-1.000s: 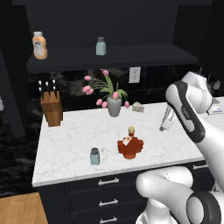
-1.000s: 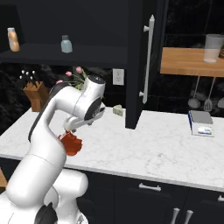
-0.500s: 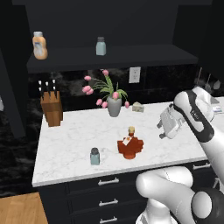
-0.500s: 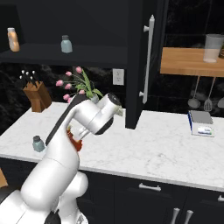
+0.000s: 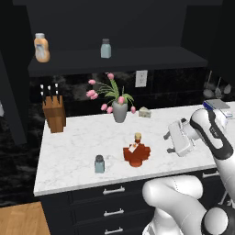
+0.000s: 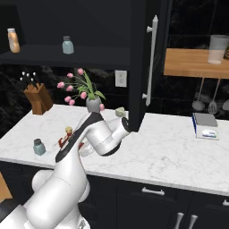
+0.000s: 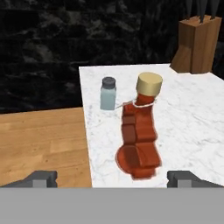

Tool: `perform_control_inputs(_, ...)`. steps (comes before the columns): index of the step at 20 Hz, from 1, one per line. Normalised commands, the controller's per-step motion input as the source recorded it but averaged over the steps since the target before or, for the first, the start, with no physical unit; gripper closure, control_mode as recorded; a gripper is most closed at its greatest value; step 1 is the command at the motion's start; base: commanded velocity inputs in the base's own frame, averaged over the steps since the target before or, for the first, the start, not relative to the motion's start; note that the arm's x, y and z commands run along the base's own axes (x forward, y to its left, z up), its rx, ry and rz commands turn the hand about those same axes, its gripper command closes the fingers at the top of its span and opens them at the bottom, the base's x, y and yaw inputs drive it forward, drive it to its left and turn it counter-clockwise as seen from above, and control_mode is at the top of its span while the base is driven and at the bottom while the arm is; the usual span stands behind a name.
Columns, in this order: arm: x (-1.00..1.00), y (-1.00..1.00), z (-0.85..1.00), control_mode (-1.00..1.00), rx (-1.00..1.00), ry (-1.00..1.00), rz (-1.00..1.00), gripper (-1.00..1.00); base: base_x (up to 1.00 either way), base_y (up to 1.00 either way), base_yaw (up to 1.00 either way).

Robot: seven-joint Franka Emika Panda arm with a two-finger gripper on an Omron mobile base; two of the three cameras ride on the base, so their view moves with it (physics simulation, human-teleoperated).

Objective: Put the shaker and condiment bottle from the counter next to their counterparts in the cabinet.

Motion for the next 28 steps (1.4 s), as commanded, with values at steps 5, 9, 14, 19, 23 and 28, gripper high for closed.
perform_control_inputs(5, 0.00, 0.18, 0.00, -1.00, 0.00, 0.00, 0.00, -1.00, 0.00, 0.00, 0.00)
perform_control_inputs(9, 0.00, 0.09, -0.13, -1.00, 0.00, 0.00, 0.00, -1.00, 0.00, 0.00, 0.00)
perform_control_inputs(14, 0.01, 0.00, -0.18, -1.00, 0.01, 0.00, 0.00, -1.00, 0.00, 0.00, 0.00)
perform_control_inputs(19, 0.11, 0.00, -0.09, -1.00, 0.05, 0.00, 0.00, -1.00, 0.00, 0.00, 0.00)
perform_control_inputs(23, 0.26, 0.00, -0.02, -1.00, 0.05, 0.00, 0.00, -1.00, 0.00, 0.00, 0.00)
perform_control_inputs(28, 0.20, 0.00, -0.09, -1.00, 0.03, 0.00, 0.00, -1.00, 0.00, 0.00, 0.00)
